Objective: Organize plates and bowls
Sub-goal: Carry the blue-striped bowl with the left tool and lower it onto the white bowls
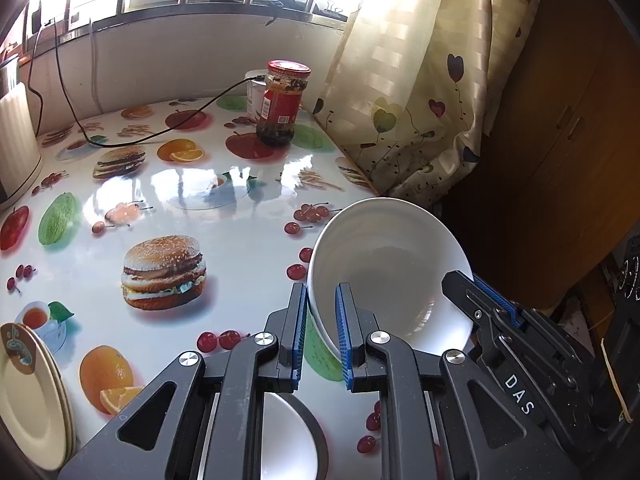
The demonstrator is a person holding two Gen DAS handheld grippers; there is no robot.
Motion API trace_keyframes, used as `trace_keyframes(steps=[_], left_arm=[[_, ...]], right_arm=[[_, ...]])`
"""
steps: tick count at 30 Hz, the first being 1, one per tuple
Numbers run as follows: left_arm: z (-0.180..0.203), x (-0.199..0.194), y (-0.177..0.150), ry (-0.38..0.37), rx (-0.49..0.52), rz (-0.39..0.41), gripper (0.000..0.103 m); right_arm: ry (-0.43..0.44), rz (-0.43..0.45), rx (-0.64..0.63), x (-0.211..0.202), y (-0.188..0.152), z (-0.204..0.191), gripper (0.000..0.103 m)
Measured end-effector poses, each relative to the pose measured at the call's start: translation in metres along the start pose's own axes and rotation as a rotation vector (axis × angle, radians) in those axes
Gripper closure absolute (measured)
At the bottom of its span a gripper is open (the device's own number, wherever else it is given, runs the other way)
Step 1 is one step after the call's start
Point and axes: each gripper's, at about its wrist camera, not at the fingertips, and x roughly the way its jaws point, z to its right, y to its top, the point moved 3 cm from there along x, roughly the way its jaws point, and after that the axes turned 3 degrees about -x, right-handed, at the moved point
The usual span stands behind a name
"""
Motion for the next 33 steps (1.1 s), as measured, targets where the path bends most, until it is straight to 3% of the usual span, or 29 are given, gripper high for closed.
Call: trace_keyframes(steps=[33], left_arm=[[-0.041,-0.071,-0.041,0.021,-0.052,0.065,0.088]], right_arm=[[0.077,0.026,-0.061,-0.052,-0.03,-0.066,0.092]])
